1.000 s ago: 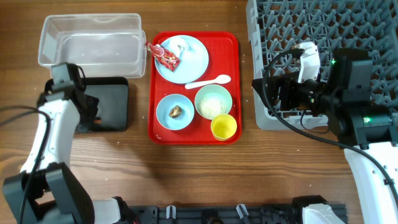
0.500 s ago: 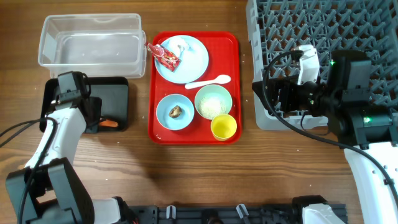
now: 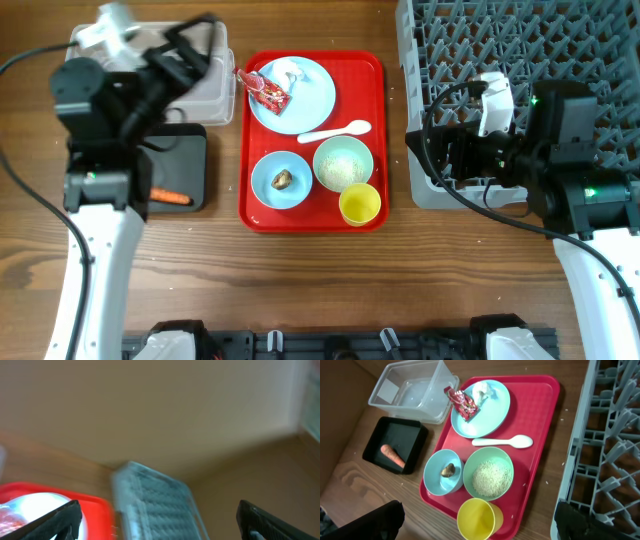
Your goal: Sort waste into correct bins and load items into the dishwasher rack
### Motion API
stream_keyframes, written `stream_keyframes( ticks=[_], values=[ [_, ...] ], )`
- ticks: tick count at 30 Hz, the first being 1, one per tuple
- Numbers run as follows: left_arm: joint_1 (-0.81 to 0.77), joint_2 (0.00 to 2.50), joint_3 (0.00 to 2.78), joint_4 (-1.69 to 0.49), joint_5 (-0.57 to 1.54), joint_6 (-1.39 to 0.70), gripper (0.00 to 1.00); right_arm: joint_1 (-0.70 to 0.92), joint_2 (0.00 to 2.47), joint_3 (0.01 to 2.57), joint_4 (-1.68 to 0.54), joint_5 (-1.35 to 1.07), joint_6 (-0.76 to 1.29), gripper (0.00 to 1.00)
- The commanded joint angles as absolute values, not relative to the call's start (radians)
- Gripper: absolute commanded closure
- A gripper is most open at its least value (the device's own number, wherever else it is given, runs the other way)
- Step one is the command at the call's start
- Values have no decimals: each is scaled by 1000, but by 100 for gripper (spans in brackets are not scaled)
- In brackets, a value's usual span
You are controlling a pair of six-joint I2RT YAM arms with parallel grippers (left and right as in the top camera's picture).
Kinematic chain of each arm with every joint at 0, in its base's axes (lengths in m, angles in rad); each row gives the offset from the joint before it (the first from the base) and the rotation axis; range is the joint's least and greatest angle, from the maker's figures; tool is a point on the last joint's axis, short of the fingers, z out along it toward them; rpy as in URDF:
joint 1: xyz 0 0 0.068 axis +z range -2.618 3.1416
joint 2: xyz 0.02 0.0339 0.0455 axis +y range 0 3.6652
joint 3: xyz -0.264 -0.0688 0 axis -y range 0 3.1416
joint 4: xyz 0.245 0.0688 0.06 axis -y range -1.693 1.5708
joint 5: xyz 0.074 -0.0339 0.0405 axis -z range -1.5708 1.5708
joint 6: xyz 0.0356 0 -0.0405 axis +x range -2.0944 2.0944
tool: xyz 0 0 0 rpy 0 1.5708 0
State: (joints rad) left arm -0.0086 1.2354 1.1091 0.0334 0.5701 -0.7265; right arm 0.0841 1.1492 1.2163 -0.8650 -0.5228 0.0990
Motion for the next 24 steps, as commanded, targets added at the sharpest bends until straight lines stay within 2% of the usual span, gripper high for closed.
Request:
stream_keyframes(
  ticks=[1, 5, 8, 13, 19, 21, 22, 24],
  values=[
    [-210, 1293, 1254, -175, 384, -465, 0, 85, 1148, 1232, -858, -516, 79, 0],
    [-351, 1472, 1554, -488, 1, -354, 0, 84, 1149, 1232, -876, -513, 78, 0],
    [-380, 1639, 1780, -643, -159, -331, 1, 84, 1148, 1232, -880, -513, 79, 0],
    [-380, 1975, 2070, -765, -206, -205, 0, 84, 1149, 1232, -880, -513, 79, 0],
    [-379, 2280, 2106, -764, -232, -203, 0, 85, 1149, 1232, -907, -513, 80, 0],
    [-370, 2342, 2106, -753, -229, -320, 1, 85, 1149, 1232, -918, -513, 79, 0],
    [-364, 2364, 2106, -752, -229, -402, 8, 85, 1148, 1232, -923, -513, 79, 0],
    [-354, 2391, 2106, -745, -229, -535, 12, 85, 1149, 1232, -936, -513, 79, 0]
  ],
)
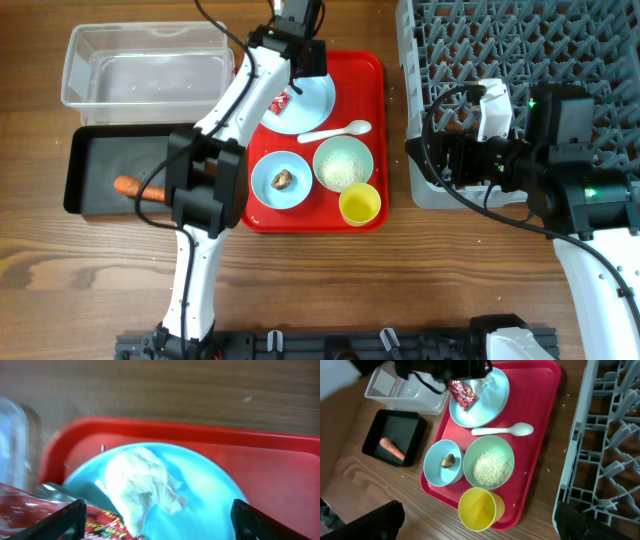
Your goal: Sort waste into correct bins and load items into the dishwasher rack
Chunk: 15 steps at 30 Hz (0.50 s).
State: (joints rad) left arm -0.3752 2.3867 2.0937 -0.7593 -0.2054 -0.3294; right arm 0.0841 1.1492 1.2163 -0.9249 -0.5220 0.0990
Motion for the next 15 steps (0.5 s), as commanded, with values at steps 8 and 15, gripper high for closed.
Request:
stream_keyframes(
  ticks=[8, 15],
  values=[
    [-339, 2420, 2093, -762, -229, -725, 22, 85, 1161, 1229, -936, -513, 79, 0],
    [-339, 2422, 2065, -827, -260, -857, 23, 85, 1190, 1229, -936, -513, 81, 0]
  ],
)
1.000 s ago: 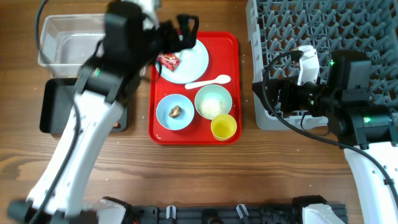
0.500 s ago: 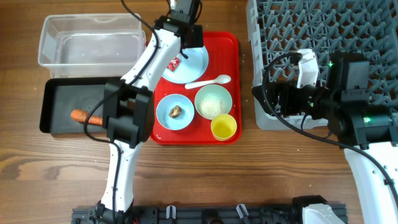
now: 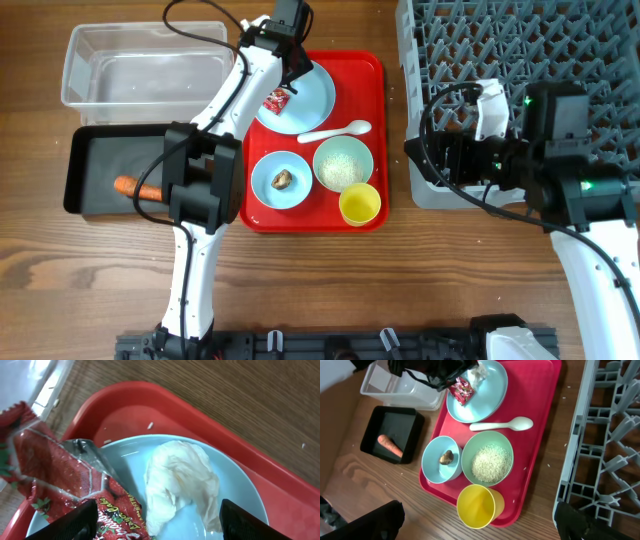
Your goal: Sort waste into correct bins and load items into the dishwasher rack
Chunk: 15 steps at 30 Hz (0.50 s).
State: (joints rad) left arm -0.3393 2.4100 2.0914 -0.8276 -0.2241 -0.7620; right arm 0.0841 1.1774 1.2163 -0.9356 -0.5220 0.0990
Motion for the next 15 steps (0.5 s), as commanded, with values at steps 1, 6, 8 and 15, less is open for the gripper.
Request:
stream_keyframes(
  ticks=[1, 6, 8, 15],
  values=[
    [-339, 2422, 2051, -820, -260, -881, 23, 85, 1190, 1229, -936, -513, 81, 0],
    [-338, 2422, 1942, -652, -258, -898, 22, 85, 1190, 1229, -938, -514, 81, 0],
    [-338, 2422, 1912, -611, -250, -898, 23, 85, 1190, 1229, -940, -513, 81, 0],
    [-339, 2422, 1849, -587, -213, -899, 59, 85, 1190, 1229, -937, -513, 81, 0]
  ],
)
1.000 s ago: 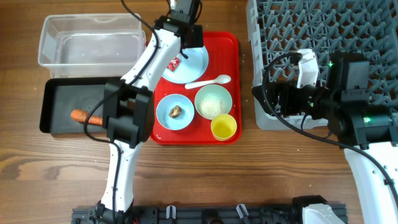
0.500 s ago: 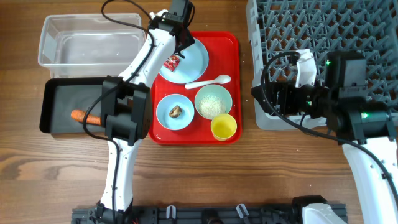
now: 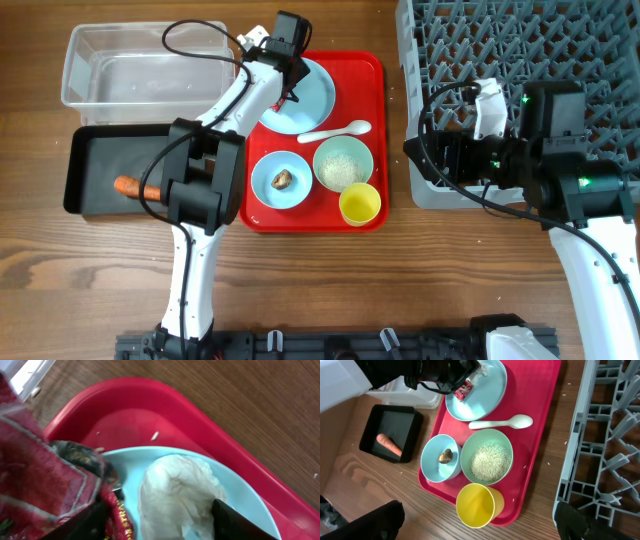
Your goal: Sort waste into correct bins and load items into the dishwasher rack
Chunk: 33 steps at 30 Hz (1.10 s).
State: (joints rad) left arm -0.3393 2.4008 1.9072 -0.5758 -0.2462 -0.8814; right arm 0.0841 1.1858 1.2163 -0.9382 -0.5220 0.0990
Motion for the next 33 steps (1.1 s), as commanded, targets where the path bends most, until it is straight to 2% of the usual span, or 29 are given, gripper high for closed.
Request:
stream_keyframes(
  ticks=[1, 2, 3, 6, 10, 19, 23, 27, 33],
  values=[
    [-340, 2422, 1849, -586, -213, -899, 70, 85, 1190, 1229, -936, -513, 81, 0],
    [-340, 2422, 1849, -585, -213, -899, 85, 85, 1190, 1229, -937, -513, 81, 0],
    [-342, 2422, 1849, -585, -213, -899, 96, 85, 1190, 1229, -937, -513, 81, 0],
    [-347, 2422, 1849, -586, -208, -897, 96, 85, 1190, 1229, -937, -513, 81, 0],
    [-352, 2394, 1863, -587, -135, -750, 96, 84, 1190, 1229, -937, -513, 81, 0],
    [-353, 2048, 1863, -718, -52, -570, 96, 84, 1190, 1229, -935, -513, 81, 0],
    [-338, 1912, 1863, -738, -84, -514, 96, 84, 1190, 1229, -935, -513, 80, 0],
    [-251, 1874, 1863, -802, -226, -505, 96, 85, 1190, 1229, -935, -513, 81, 0],
    [-35, 1986, 1863, -864, -235, -535, 94, 85, 1190, 1229, -935, -513, 81, 0]
  ],
)
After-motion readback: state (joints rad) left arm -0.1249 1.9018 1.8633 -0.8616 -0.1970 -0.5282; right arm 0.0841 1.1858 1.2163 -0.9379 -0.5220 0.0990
